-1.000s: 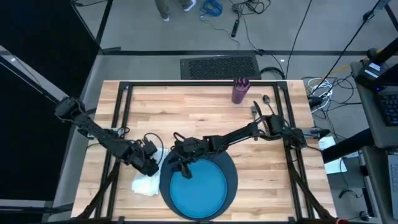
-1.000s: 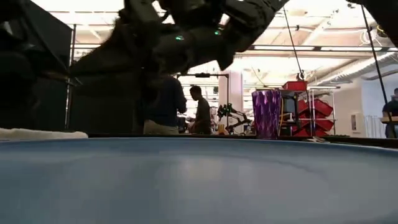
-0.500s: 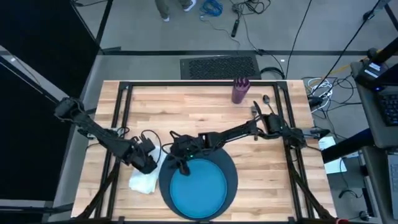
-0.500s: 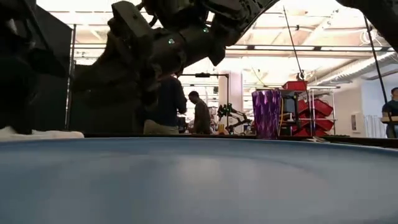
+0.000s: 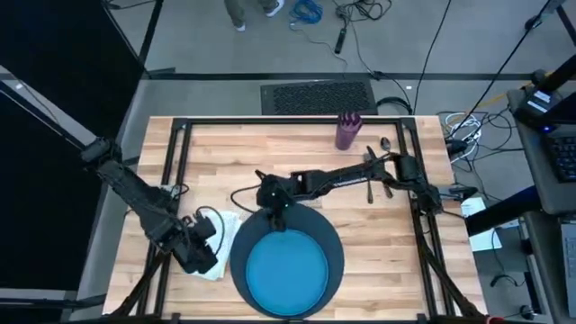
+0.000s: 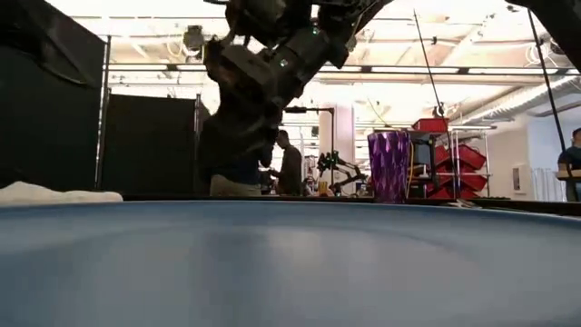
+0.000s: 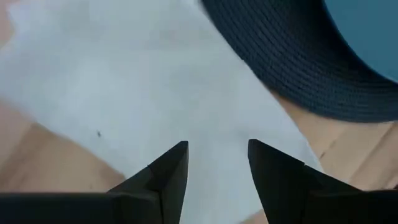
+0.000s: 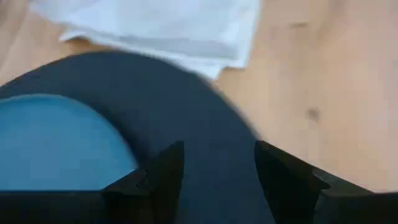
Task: Set table place
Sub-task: Move the table napkin beside the placemat
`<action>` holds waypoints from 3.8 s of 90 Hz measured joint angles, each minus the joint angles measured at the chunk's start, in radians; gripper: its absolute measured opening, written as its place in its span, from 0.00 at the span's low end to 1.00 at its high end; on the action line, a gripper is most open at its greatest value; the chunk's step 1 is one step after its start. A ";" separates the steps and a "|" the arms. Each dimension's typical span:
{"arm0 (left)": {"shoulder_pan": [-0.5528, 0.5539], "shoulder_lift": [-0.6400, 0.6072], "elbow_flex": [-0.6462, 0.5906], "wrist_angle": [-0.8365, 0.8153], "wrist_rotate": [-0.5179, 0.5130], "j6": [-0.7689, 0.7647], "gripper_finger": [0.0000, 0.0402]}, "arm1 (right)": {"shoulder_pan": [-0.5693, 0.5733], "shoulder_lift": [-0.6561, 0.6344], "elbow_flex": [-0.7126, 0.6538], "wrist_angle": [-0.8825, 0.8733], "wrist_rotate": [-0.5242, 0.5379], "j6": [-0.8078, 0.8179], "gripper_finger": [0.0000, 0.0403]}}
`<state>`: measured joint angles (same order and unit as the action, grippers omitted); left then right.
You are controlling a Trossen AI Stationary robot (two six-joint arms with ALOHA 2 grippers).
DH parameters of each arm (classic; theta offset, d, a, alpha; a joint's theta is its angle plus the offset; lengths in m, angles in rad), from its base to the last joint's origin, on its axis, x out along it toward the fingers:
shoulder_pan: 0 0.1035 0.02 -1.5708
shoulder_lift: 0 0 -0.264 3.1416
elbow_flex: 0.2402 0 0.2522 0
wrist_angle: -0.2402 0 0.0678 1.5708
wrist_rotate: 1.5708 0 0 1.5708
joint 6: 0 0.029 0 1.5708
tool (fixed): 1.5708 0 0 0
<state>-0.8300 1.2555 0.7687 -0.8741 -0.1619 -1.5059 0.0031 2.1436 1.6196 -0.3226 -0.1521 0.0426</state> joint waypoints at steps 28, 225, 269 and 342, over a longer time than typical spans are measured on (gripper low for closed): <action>-0.024 0.172 -0.009 0.065 0.011 -0.032 0.38 | -0.017 -0.013 0.000 -0.005 -0.004 -0.003 0.45; 0.050 0.236 0.289 -0.168 0.162 0.469 0.07 | -0.016 -0.059 0.000 -0.050 -0.005 -0.002 0.45; 0.039 0.237 0.125 0.031 0.160 0.378 0.00 | -0.016 -0.059 0.000 -0.079 -0.005 -0.002 0.45; 0.029 0.298 -0.003 0.319 0.192 0.358 0.00 | -0.016 -0.059 0.000 -0.080 -0.005 0.006 0.45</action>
<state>-0.8009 1.5535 0.7658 -0.5552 0.0299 -1.1483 -0.0126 2.0846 1.6196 -0.4027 -0.1571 0.0483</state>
